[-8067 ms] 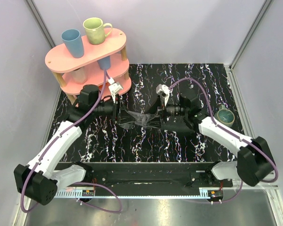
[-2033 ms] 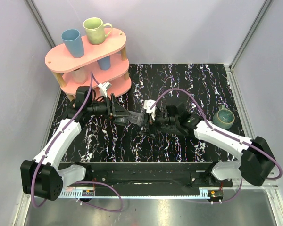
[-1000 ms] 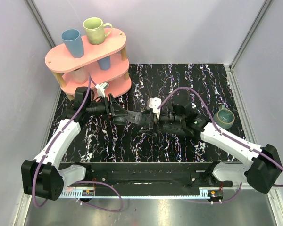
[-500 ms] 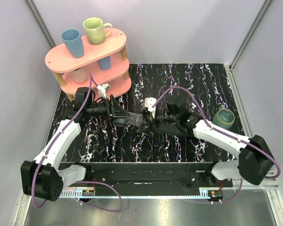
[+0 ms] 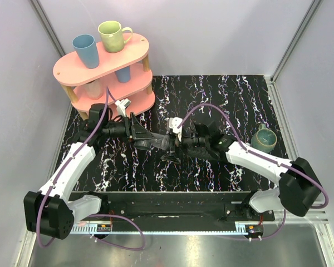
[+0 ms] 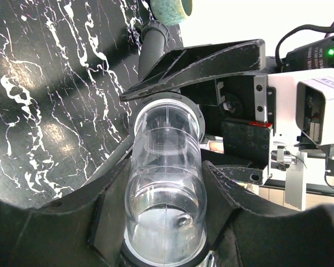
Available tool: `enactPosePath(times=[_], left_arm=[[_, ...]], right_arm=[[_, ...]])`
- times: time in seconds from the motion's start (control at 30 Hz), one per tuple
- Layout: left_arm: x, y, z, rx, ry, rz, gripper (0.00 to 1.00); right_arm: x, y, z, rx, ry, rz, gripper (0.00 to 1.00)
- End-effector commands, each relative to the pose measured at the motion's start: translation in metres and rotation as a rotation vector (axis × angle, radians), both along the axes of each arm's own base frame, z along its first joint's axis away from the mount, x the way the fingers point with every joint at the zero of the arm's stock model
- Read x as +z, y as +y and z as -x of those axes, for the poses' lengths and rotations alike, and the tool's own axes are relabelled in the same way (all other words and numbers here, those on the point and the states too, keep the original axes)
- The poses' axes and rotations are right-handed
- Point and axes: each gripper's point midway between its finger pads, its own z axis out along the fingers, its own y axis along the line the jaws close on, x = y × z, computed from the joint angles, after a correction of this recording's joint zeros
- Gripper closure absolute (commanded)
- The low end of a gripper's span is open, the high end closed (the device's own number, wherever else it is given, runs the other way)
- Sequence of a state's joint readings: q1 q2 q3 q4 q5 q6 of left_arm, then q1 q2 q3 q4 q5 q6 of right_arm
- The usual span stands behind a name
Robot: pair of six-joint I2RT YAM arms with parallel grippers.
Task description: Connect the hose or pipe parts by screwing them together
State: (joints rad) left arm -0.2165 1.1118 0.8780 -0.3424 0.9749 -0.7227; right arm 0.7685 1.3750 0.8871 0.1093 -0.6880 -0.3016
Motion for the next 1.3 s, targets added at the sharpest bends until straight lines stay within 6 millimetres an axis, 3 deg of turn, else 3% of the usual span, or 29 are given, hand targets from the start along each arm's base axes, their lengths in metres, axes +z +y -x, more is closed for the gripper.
enactPosePath(times=[0.0, 0.1, 0.23, 0.4, 0.6, 0.93, 1.27], left_arm=[[0.019, 0.002, -0.012, 0.019, -0.142, 0.001, 1.0], [0.014, 0.003, -0.012, 0.024, -0.131, -0.008, 1.0], [0.008, 0.003, -0.014, 0.04, -0.108, -0.016, 1.0], [0.01, 0.003, -0.013, 0.042, -0.107, -0.012, 1.0], [0.015, 0.001, -0.013, 0.038, -0.101, 0.013, 1.0], [0.026, -0.001, -0.005, 0.017, -0.126, 0.068, 1.0], [0.032, -0.002, -0.004, 0.013, -0.149, 0.083, 1.0]], right_arm=[[0.018, -0.013, 0.005, -0.033, -0.094, 0.008, 0.01], [0.029, -0.024, -0.006, -0.109, -0.158, 0.026, 0.01], [0.04, -0.039, 0.0, -0.13, -0.189, 0.048, 0.0], [0.06, -0.036, 0.017, -0.06, -0.185, -0.018, 0.01], [0.072, -0.03, 0.023, -0.025, -0.183, -0.076, 0.01], [0.044, -0.005, 0.016, 0.039, -0.1, -0.064, 0.02], [0.012, 0.004, 0.022, 0.083, -0.009, -0.046, 0.03]])
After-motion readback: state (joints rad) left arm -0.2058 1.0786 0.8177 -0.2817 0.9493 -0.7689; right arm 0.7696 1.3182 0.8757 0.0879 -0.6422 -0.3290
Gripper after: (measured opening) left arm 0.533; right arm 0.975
